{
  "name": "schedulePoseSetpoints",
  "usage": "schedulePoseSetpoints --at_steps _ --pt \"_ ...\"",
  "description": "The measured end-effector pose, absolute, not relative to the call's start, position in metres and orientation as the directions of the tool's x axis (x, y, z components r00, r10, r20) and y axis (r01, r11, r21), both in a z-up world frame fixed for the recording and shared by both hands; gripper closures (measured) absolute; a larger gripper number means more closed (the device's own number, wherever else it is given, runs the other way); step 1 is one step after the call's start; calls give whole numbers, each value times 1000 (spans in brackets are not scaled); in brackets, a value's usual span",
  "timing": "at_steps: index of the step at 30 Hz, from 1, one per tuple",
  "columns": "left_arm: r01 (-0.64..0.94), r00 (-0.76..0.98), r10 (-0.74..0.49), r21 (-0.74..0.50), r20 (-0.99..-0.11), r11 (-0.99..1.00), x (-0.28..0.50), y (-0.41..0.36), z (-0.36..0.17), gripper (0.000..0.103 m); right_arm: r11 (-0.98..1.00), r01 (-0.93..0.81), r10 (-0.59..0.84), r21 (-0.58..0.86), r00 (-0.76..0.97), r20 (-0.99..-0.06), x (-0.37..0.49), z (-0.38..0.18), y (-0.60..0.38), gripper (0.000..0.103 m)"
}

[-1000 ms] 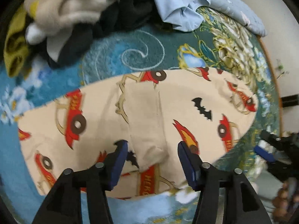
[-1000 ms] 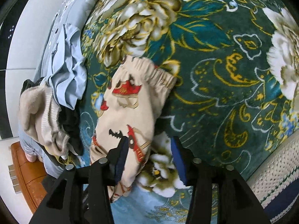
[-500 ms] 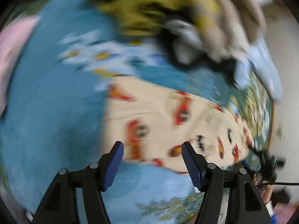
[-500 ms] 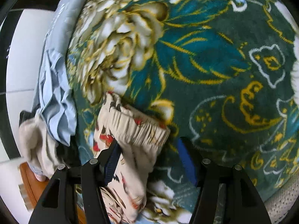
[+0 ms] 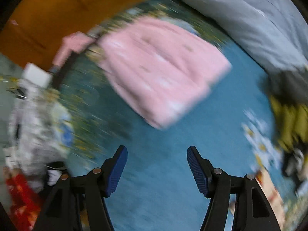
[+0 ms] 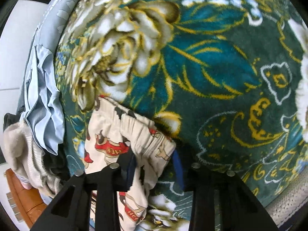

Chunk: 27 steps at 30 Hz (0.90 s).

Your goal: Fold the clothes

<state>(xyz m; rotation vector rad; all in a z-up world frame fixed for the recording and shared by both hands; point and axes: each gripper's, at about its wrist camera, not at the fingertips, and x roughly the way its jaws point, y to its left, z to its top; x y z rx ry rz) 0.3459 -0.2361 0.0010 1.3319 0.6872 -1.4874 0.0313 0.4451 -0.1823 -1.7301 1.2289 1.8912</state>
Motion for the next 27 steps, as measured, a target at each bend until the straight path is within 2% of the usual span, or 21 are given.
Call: schedulePoseSetpoints --at_steps 2,6,10,12,17,21,27 --pt "926 86 -313 191 -946 -325 356 -248 12 35 -644 -646 -296 410 -284 -912 26 -156 432 74" --pt "930 -2 -270 98 -963 -355 357 -239 9 35 -816 -382 -280 433 -394 -875 9 -82 377 74" --pt "910 -157 -134 -91 -978 -404 343 -220 -10 35 -916 -45 -343 398 -427 -837 2 -29 292 74" --pt "897 -202 -82 -150 -976 -416 332 -212 -17 35 -919 48 -374 391 -417 -829 4 -21 253 74" --pt "850 -292 60 -287 -955 -441 307 -205 -37 35 -898 210 -437 386 -345 -830 27 -22 156 74" --pt "823 -376 174 -414 -910 -389 302 -218 -44 35 -899 249 -424 360 -290 -858 46 -39 91 74" --pt "802 -344 210 -403 -915 -440 302 -236 -51 35 -900 324 -360 292 -173 -917 71 -87 10 74"
